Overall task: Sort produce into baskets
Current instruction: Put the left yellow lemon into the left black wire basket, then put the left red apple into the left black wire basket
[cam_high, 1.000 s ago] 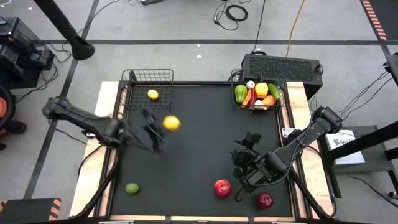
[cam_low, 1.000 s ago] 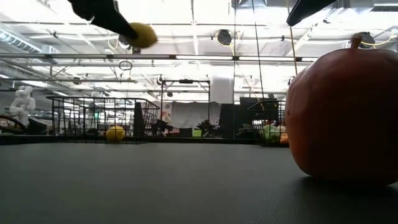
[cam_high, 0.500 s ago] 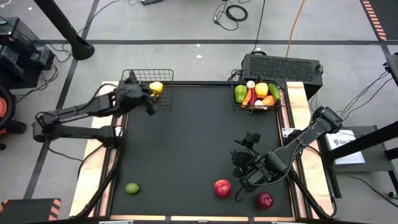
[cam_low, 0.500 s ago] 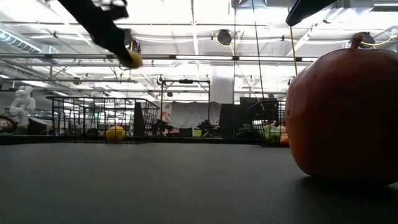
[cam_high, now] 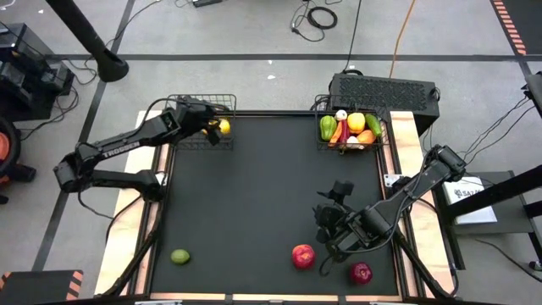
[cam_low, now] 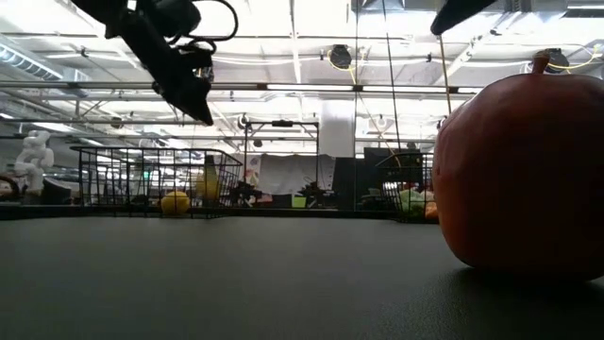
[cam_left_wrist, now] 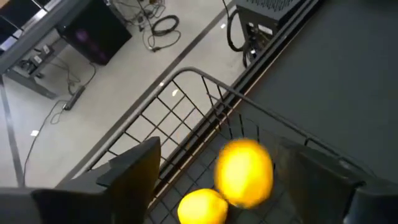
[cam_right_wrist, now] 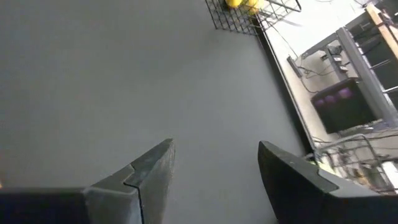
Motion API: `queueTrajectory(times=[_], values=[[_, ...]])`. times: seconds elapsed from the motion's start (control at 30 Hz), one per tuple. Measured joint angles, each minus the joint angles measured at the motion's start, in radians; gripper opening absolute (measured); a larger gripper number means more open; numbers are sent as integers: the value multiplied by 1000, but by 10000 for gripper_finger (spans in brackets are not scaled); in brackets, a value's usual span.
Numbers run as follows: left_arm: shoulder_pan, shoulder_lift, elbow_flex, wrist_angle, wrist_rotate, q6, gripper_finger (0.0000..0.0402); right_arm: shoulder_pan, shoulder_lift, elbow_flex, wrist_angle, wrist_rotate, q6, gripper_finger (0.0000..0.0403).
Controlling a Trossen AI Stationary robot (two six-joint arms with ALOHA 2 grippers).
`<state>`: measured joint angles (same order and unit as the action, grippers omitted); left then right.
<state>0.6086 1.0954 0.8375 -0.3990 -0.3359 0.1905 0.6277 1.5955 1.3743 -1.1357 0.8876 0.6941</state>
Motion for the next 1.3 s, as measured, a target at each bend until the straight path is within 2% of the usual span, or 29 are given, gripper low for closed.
queueTrajectory(times=[0.1,0.23,0.3,0.43,0.53,0.7,0.83,0.93,1.07,1.3], values=[[0,-21,0,-7,-3,-5,324,5,0,0,50,-4,-11,222],[-15,-95,0,-51,5,-116,326,34,0,0,120,-31,-35,222],[-35,-147,0,-94,68,-187,326,72,0,0,159,-37,-23,222],[-110,-240,0,-185,273,-322,326,174,5,0,240,-60,43,222],[-206,-291,-14,-198,345,-406,326,240,15,0,291,-57,100,222],[-391,-328,-83,-148,329,-472,326,270,90,1,421,-75,85,222],[-523,-324,-136,-49,303,-499,326,271,175,1,495,-135,31,222],[-604,-309,-159,29,283,-499,326,271,222,1,507,-137,31,220],[-682,-296,-171,109,239,-499,326,266,254,1,506,-136,44,202],[-756,-279,-173,150,167,-496,326,236,280,1,500,-134,100,151]])
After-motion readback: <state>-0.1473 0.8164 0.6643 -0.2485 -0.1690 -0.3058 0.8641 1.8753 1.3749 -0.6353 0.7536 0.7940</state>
